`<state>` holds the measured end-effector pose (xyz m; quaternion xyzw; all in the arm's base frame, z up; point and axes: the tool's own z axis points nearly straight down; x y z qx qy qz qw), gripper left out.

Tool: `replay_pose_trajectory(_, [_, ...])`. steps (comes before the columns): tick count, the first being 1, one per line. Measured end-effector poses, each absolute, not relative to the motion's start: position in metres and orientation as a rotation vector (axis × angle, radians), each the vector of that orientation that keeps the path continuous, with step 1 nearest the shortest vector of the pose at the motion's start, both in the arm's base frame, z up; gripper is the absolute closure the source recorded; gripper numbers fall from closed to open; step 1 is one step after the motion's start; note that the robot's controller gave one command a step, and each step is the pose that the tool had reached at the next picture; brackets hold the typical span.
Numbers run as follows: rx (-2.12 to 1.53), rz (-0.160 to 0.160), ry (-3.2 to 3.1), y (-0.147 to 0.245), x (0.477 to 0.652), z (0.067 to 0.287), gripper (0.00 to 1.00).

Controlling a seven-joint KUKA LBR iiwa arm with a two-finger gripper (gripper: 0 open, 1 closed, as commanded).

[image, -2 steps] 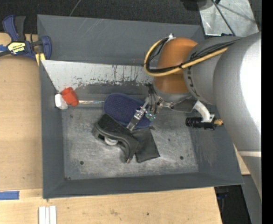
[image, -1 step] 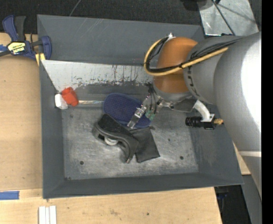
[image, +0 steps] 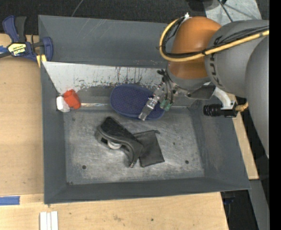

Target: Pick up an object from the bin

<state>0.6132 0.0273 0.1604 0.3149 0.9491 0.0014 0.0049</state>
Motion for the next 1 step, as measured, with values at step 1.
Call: replay_pose_trajectory(1, [0.913,0.005,2.994,0.0247,0.6142,0.3065,1.00])
